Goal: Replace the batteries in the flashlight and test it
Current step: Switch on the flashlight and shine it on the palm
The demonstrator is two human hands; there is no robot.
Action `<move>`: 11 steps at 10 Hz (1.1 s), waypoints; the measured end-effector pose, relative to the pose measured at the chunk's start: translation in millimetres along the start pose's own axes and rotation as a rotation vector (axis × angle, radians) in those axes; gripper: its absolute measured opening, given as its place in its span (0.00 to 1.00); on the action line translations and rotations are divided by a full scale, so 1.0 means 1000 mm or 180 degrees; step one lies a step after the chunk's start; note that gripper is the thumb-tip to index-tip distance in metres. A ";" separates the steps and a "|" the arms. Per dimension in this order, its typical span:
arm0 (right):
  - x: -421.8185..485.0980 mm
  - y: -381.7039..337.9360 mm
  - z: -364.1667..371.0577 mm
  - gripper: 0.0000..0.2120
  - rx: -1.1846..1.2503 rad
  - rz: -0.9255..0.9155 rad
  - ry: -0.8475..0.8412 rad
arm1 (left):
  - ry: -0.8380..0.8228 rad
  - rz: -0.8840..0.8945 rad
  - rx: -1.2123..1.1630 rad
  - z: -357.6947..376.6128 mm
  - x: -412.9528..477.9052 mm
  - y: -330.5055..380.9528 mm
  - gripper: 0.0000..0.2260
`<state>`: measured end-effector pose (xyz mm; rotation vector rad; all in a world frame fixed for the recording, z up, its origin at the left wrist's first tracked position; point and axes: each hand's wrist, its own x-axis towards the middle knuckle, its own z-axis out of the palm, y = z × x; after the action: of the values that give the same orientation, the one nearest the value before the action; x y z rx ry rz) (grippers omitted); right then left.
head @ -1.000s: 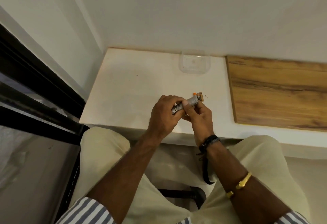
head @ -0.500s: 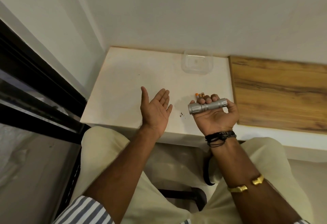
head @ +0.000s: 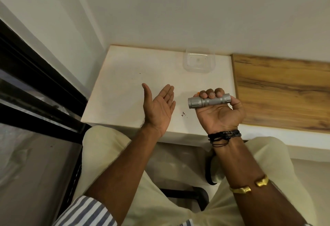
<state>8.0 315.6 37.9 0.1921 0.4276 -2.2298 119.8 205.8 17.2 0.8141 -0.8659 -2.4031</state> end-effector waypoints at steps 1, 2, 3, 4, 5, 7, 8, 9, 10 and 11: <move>-0.001 -0.001 0.001 0.11 -0.0079 0.0081 -0.0181 | 0.0031 0.0009 -0.0108 -0.002 0.002 0.004 0.42; -0.002 -0.001 0.000 0.11 -0.0098 0.0106 -0.0242 | 0.0009 0.0063 -0.0119 -0.003 0.002 0.006 0.42; -0.003 0.000 -0.001 0.11 -0.0123 0.0094 -0.0226 | 0.0018 0.0102 -0.0125 -0.004 0.002 0.007 0.43; -0.003 0.000 0.000 0.11 -0.0124 0.0078 -0.0217 | 0.0031 0.0116 -0.0109 -0.004 0.002 0.008 0.43; -0.002 0.000 -0.001 0.11 -0.0124 0.0059 -0.0199 | 0.0023 0.0119 -0.0068 -0.004 0.001 0.008 0.43; -0.003 0.001 0.000 0.11 -0.0133 0.0063 -0.0175 | 0.0041 0.0158 0.0065 -0.007 0.002 0.006 0.43; -0.003 0.000 0.001 0.10 -0.0121 0.0055 -0.0134 | 0.0041 0.0169 0.0103 -0.007 0.002 0.005 0.42; -0.004 0.001 0.002 0.10 -0.0139 0.0065 -0.0142 | 0.0041 0.0188 0.0120 -0.006 0.002 0.005 0.42; -0.005 0.001 0.002 0.11 -0.0149 0.0078 -0.0180 | 0.0030 0.0178 0.0128 -0.006 0.002 0.005 0.41; -0.005 0.001 0.003 0.10 -0.0139 0.0097 -0.0190 | 0.0026 0.0182 0.0126 -0.007 0.003 0.005 0.42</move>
<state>11.4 317.6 41.8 0.1079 0.4377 -2.1883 123.4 197.7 15.3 0.8025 -0.9237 -2.3385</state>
